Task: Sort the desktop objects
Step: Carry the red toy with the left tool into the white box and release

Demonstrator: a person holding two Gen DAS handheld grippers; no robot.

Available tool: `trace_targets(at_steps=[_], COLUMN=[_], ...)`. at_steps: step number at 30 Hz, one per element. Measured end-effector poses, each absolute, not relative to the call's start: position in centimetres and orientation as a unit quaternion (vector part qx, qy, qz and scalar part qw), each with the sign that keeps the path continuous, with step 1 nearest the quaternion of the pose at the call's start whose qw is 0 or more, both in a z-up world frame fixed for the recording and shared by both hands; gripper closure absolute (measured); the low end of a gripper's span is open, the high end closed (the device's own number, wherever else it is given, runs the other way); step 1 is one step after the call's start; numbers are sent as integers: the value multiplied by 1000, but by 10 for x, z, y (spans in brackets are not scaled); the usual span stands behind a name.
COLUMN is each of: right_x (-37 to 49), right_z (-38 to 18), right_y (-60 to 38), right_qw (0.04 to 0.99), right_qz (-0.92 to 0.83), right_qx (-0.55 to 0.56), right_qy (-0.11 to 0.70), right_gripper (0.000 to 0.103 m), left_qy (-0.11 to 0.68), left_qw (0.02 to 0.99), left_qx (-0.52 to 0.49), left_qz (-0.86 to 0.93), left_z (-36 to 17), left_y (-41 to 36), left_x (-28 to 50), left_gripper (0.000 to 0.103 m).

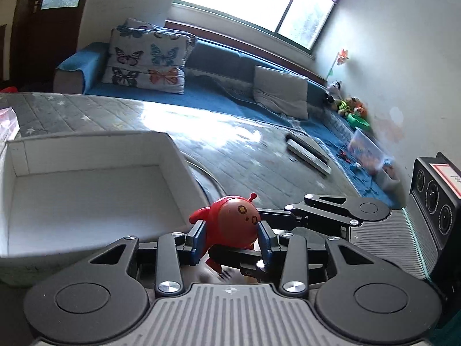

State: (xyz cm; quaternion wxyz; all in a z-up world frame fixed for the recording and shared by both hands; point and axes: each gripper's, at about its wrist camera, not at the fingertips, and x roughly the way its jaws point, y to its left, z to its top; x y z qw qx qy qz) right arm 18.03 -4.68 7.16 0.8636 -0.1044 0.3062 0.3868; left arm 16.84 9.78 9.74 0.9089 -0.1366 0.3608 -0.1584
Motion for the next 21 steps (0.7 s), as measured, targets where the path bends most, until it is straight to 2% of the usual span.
trace_targets(at_steps=[13,21], right_x=[265,294], right_z=[36,6], right_y=[21,50], right_qw=[834,815], right_qz=[398,390], right_qx=[-123,-151], right_qy=[362,402], right_gripper=[55,55], left_qy=[399,423], left_qw=[880,864], left_qx=[-218,-244], left_qz=[-139,-123], left_z=[58,35], left_y=[170,190], left_x=[248,270], left_gripper=[62,63])
